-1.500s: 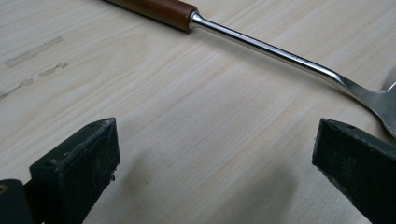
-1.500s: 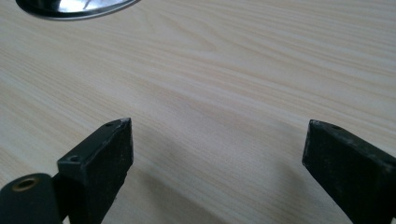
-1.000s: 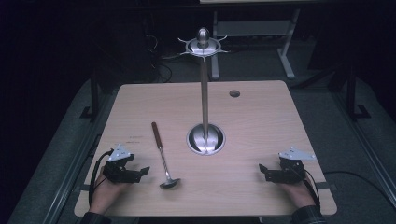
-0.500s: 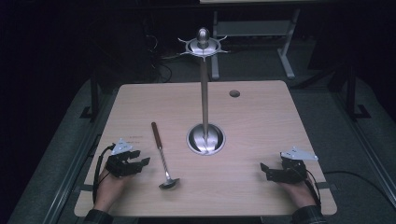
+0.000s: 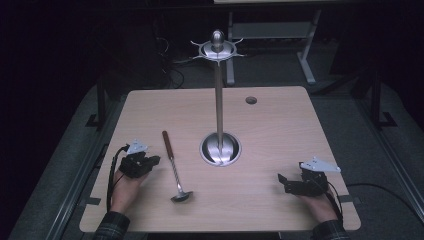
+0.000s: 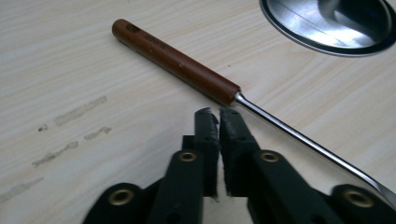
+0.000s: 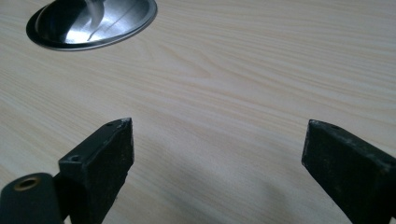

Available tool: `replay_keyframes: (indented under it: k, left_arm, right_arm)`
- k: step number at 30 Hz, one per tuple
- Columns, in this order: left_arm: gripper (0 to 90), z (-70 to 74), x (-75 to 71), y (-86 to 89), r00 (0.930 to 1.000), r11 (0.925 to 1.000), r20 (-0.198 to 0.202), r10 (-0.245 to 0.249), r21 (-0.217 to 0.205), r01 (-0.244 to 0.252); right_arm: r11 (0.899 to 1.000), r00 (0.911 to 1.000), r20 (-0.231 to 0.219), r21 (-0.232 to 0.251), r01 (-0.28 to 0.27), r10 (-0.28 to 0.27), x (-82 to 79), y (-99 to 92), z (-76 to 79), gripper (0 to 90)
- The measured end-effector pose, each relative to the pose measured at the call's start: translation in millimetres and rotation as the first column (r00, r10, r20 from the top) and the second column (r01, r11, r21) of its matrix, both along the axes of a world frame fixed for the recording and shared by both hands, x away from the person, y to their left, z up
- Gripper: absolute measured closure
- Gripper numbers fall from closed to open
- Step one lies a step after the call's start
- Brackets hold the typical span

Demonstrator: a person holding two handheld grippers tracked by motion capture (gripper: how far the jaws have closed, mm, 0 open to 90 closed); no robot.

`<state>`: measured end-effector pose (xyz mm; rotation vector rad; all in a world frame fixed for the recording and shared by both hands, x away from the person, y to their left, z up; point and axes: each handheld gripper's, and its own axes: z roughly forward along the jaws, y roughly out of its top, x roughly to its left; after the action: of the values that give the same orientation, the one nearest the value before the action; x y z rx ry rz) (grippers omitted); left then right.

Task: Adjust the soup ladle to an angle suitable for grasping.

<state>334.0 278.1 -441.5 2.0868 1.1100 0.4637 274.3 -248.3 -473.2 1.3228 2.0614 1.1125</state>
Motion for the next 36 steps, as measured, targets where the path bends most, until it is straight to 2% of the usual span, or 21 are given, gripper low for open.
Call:
replay_keyframes:
  k: [3, 7, 12, 15, 22, 23, 32, 36]
  left_arm:
    - [89.6, 1.0, 5.5, -2.2, 1.0000, 1.0000, 0.008, 0.002, -0.008, -0.002]
    - [89.7, -1.1, 13.0, -4.6, 0.9998, 0.9999, 0.017, 0.010, -0.009, -0.010]
    - [89.7, -6.1, 23.8, -5.8, 0.9996, 0.9995, 0.006, 0.027, -0.016, -0.027]
    - [89.7, -8.9, 29.5, -10.0, 0.9996, 0.9996, 0.007, 0.028, 0.003, -0.028]
    - [89.7, -16.3, 41.8, -19.8, 0.9996, 0.9997, 0.015, 0.024, 0.005, -0.024]
    - [89.7, -19.0, 45.6, -23.6, 0.9997, 0.9994, 0.008, 0.021, 0.029, -0.021]
    - [89.7, -21.0, 46.1, -36.6, 0.9999, 0.9996, 0.001, -0.013, 0.025, 0.013]
    - [89.7, -20.4, 45.8, -41.4, 0.9988, 0.9978, -0.001, -0.050, 0.043, 0.050]
  right_arm:
    - [1.000, 0.9999, 0.011, 0.005, -0.003, 0.003, 0.9, 0.5, 0.4, 8.9]
    - [1.000, 1.0000, 0.005, 0.006, -0.005, 0.005, 2.1, 1.6, -0.1, 8.9]
    - [1.000, 1.0000, 0.007, 0.010, -0.001, 0.001, 1.9, 2.1, 0.3, 8.9]
    - [1.000, 1.0000, 0.008, 0.009, 0.000, 0.000, 1.9, 0.6, -0.2, 8.9]
    - [1.000, 1.0000, 0.005, 0.007, -0.003, 0.003, 2.4, 1.9, -0.8, 9.0]
    - [1.000, 1.0000, 0.004, 0.005, -0.006, 0.006, 2.3, 2.2, -0.9, 9.0]
    - [1.000, 1.0000, 0.001, 0.009, 0.004, -0.004, 1.0, 0.3, -1.7, 9.0]
    - [1.000, 1.0000, 0.005, 0.007, 0.000, 0.000, 1.0, 0.7, -1.6, 9.0]
